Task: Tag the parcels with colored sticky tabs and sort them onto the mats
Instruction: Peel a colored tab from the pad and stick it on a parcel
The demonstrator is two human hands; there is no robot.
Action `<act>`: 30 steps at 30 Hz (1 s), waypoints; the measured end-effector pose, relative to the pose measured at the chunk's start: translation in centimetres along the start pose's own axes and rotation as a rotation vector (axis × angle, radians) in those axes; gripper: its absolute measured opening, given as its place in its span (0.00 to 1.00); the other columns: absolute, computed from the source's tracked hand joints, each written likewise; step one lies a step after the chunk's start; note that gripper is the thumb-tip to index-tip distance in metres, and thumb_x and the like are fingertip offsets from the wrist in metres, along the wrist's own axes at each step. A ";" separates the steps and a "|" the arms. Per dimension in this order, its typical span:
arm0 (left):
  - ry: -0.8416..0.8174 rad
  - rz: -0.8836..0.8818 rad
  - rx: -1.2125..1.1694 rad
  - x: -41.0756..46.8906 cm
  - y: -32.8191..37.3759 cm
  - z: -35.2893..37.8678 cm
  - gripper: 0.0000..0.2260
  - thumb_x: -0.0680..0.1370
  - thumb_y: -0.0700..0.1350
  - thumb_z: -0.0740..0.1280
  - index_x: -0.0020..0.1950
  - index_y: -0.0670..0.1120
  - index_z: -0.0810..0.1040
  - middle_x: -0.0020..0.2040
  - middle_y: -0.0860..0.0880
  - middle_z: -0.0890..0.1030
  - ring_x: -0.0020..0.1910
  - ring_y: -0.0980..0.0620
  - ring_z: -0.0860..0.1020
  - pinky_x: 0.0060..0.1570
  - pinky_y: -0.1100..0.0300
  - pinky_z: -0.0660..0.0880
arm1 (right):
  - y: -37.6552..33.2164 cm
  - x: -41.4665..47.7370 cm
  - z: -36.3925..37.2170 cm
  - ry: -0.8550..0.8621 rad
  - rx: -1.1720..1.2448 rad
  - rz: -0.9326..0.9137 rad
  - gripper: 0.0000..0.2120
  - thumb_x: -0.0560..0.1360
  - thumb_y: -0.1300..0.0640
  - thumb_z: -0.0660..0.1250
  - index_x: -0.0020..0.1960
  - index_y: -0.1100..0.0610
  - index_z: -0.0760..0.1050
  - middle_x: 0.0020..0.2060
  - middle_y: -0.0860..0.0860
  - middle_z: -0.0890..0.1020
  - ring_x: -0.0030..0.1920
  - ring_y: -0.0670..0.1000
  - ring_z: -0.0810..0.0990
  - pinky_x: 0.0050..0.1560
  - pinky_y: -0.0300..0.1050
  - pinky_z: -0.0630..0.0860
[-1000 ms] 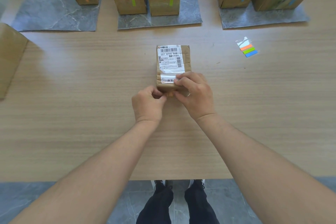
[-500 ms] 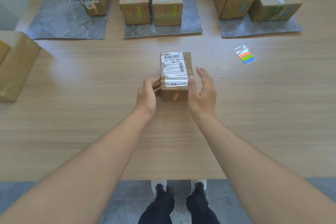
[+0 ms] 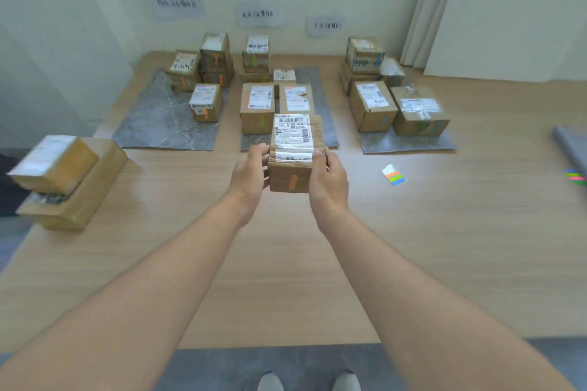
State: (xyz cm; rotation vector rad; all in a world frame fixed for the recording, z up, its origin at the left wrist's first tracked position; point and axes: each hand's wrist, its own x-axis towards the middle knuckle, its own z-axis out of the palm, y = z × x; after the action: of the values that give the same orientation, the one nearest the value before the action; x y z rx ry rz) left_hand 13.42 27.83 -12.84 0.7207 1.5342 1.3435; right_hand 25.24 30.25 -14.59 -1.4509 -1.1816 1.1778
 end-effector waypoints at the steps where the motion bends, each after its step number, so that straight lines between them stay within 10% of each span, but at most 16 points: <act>1: 0.001 0.030 -0.002 -0.6 1.7 -0.1 0.17 0.83 0.50 0.54 0.48 0.51 0.82 0.39 0.56 0.86 0.45 0.53 0.81 0.50 0.56 0.76 | -2.0 -0.4 -0.2 -0.015 -0.003 -0.020 0.13 0.81 0.47 0.57 0.52 0.48 0.79 0.47 0.43 0.84 0.49 0.45 0.81 0.48 0.45 0.76; 9: -0.030 0.186 0.016 -6.8 14.7 -0.8 0.22 0.73 0.66 0.55 0.48 0.58 0.85 0.48 0.54 0.86 0.56 0.48 0.81 0.66 0.45 0.72 | -16.8 -3.6 -3.7 -0.100 -0.005 -0.158 0.16 0.84 0.44 0.53 0.54 0.47 0.78 0.49 0.44 0.82 0.52 0.48 0.79 0.55 0.47 0.74; 18: -0.013 0.230 0.009 -12.8 22.3 -0.6 0.27 0.84 0.59 0.46 0.46 0.49 0.82 0.29 0.53 0.83 0.27 0.58 0.81 0.37 0.59 0.73 | -24.9 -7.0 -6.8 -0.218 -0.018 -0.157 0.19 0.85 0.43 0.51 0.51 0.55 0.75 0.47 0.54 0.81 0.49 0.54 0.79 0.60 0.54 0.74; 30: 0.065 0.216 -0.020 -14.3 22.9 -6.2 0.25 0.83 0.60 0.50 0.46 0.49 0.82 0.30 0.54 0.83 0.35 0.51 0.79 0.54 0.53 0.75 | -25.5 -8.6 -2.2 -0.326 -0.011 -0.210 0.16 0.86 0.44 0.51 0.53 0.54 0.72 0.43 0.46 0.76 0.42 0.46 0.73 0.54 0.50 0.70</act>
State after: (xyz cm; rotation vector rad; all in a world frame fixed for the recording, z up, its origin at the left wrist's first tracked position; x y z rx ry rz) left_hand 9.95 17.80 12.76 0.8572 1.5248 1.5524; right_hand 23.28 25.24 11.83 -1.1362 -1.5242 1.2917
